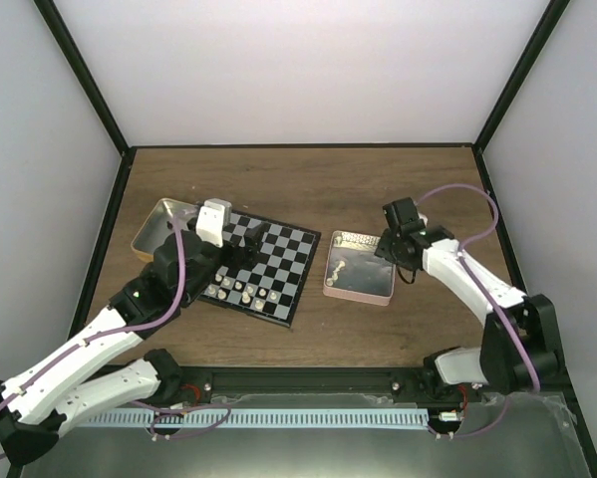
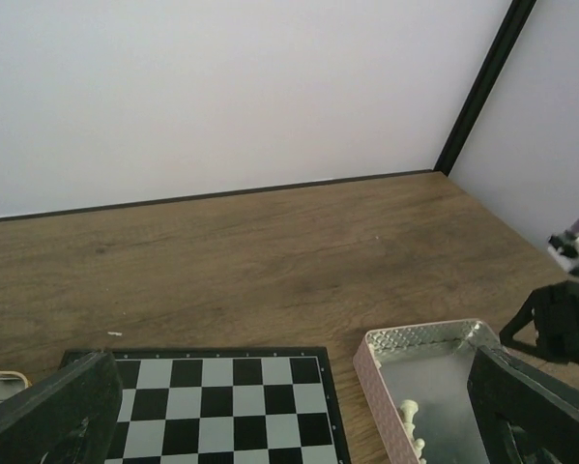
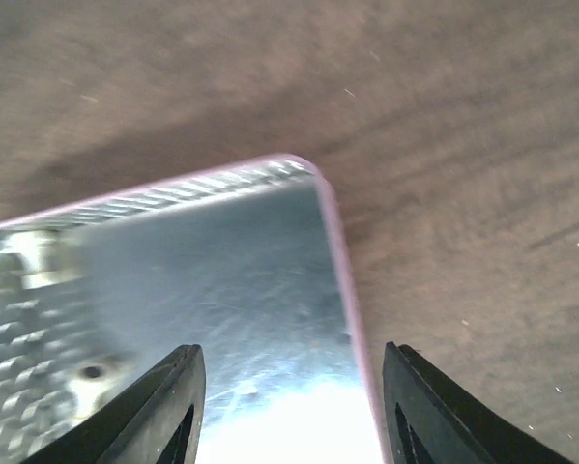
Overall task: Set up the chess pieces on the board
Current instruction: Adjust the storage box at the center of the board, then pick up the chess piece from the storage box.
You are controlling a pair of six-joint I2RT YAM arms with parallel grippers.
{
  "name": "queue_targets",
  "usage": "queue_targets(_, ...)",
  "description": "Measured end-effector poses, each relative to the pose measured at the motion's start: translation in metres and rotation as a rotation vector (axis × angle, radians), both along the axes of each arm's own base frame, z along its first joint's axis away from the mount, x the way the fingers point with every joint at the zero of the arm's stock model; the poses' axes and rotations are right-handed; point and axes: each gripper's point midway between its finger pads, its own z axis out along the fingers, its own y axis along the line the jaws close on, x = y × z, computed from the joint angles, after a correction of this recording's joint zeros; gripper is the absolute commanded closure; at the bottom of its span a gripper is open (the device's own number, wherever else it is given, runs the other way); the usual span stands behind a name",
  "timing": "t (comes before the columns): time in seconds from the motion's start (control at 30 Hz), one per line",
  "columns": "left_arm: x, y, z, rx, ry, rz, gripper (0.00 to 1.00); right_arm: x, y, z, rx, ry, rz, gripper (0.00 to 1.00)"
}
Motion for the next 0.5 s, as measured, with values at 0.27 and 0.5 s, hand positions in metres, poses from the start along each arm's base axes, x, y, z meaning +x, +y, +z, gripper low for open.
queue_targets(0.27, 0.003, -0.003, -0.008, -0.015, 0.025, 0.006, 0.0, 0.017, 0.064, 0.022, 0.093, -0.128, 0.259, 0.55)
queue_targets(0.5, 0.003, -0.004, -0.009, -0.036, 0.038, 0.009, 0.0, 0.028, 0.108, -0.021, 0.132, -0.057, 0.389, 0.59)
